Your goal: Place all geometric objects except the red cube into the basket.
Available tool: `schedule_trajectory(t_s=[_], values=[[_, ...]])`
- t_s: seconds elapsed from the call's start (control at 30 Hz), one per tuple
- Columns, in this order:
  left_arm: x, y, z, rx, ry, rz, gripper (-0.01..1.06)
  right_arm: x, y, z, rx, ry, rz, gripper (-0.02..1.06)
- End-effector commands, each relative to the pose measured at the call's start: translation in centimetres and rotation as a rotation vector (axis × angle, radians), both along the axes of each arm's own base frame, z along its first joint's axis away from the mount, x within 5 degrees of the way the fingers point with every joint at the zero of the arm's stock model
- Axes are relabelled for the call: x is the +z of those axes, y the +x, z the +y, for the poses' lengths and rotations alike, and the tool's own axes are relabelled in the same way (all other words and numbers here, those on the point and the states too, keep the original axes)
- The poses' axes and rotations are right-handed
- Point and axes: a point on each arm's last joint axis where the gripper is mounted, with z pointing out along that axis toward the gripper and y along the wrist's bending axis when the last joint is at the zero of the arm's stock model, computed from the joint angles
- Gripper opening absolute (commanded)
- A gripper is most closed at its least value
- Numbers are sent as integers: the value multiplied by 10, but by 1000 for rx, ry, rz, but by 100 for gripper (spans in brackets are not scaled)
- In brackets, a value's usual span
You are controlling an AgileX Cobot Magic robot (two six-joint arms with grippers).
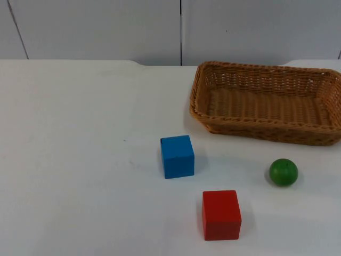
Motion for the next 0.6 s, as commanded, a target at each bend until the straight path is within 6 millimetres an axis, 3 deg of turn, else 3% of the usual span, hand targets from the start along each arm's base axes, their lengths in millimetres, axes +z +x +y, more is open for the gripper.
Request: schedule_trajectory(t_s=[0.0, 0.03, 0.07, 0.2, 0.37, 0.43, 0.57], values=[[17, 9, 2, 14, 19, -75, 105, 13, 10, -1, -18, 1, -30, 105], [29, 16, 3, 23, 29, -107, 105, 26, 22, -1, -32, 3, -28, 105], [29, 16, 3, 23, 29, -107, 105, 26, 22, -1, -32, 3, -28, 105], [75, 55, 6, 58, 29, -215, 105, 58, 56, 0, -40, 6, -34, 105], [91, 83, 5, 48, 23, -208, 105, 77, 84, 1, -42, 10, -43, 105], [97, 106, 5, 49, 29, -155, 105, 93, 105, 2, -46, 9, -68, 105], [92, 139, 5, 58, 6, -65, 105, 107, 126, 2, -45, 7, -62, 105]])
